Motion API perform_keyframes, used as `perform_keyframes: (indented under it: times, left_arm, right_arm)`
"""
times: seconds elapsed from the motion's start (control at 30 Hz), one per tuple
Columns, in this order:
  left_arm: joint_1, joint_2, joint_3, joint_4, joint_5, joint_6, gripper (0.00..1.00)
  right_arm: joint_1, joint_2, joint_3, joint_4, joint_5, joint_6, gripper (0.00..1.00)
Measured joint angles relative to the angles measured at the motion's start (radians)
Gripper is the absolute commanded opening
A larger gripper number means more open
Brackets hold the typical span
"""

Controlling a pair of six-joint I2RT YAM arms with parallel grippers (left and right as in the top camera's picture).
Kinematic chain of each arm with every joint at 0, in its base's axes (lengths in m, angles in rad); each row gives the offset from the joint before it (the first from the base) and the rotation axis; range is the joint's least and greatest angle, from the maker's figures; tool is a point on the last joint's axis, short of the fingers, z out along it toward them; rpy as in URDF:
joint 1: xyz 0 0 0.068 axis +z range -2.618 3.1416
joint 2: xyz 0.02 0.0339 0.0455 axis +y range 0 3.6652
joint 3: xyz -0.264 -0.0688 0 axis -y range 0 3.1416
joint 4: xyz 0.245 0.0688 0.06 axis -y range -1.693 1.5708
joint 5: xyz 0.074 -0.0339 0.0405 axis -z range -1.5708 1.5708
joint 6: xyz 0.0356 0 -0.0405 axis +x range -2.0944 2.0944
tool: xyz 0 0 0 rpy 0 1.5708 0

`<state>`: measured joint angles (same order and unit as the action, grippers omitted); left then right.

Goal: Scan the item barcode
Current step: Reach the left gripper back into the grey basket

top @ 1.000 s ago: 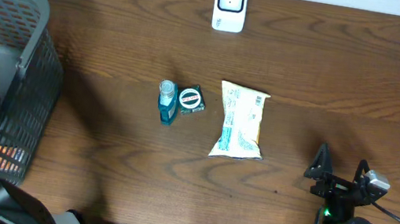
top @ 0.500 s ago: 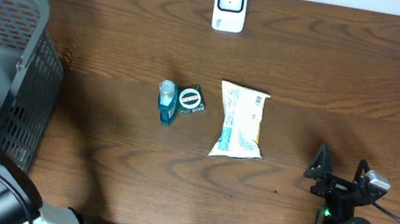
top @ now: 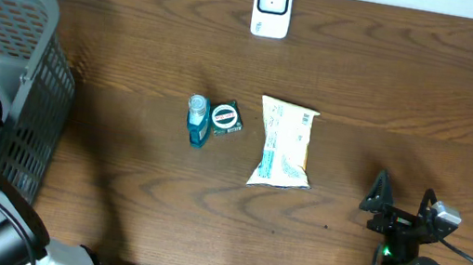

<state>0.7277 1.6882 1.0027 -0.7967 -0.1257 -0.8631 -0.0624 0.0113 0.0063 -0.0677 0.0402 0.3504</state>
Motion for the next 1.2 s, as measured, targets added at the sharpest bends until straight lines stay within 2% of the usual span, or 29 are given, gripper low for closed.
perform_keyframes:
  times: [0.17, 0.23, 0.4, 0.6, 0.8, 0.87, 0.93, 0.97, 1.07, 1.2]
  left_arm:
    - [0.007, -0.02, -0.037, 0.066, 0.019, -0.002, 0.73]
    - [0.008, -0.02, -0.04, 0.069, 0.023, 0.0, 0.67]
    - [0.008, -0.024, -0.034, 0.058, 0.022, 0.0, 0.66]
    - [0.007, -0.02, 0.037, -0.071, 0.02, 0.036, 0.66]
    - [0.005, -0.108, 0.315, -0.134, 0.019, 0.079, 0.66]
    - [0.004, -0.167, 0.408, -0.144, 0.019, 0.083, 0.68]
    - [0.003, -0.235, 0.477, -0.146, 0.018, 0.086, 0.91]
    - [0.003, -0.267, 0.496, -0.146, 0.018, 0.087, 0.98]
    - [0.004, -0.343, 0.52, -0.202, 0.008, 0.105, 0.98]
    - [0.019, -0.322, 0.472, -0.3, -0.012, 0.113, 0.98]
  right_arm:
    - [0.0, 0.0, 0.0, 0.0, 0.0, 0.0, 0.99]
    - [0.0, 0.0, 0.0, 0.0, 0.0, 0.0, 0.99]
    - [0.0, 0.0, 0.0, 0.0, 0.0, 0.0, 0.99]
    - [0.0, 0.0, 0.0, 0.0, 0.0, 0.0, 0.99]
    - [0.0, 0.0, 0.0, 0.0, 0.0, 0.0, 0.99]
    - [0.0, 0.0, 0.0, 0.0, 0.0, 0.0, 0.99]
    - [0.0, 0.0, 0.0, 0.0, 0.0, 0.0, 0.99]
    - [0.0, 0.0, 0.0, 0.0, 0.0, 0.0, 0.99]
    - [0.0, 0.0, 0.0, 0.0, 0.0, 0.0, 0.99]
    - [0.0, 0.0, 0.0, 0.0, 0.0, 0.0, 0.99]
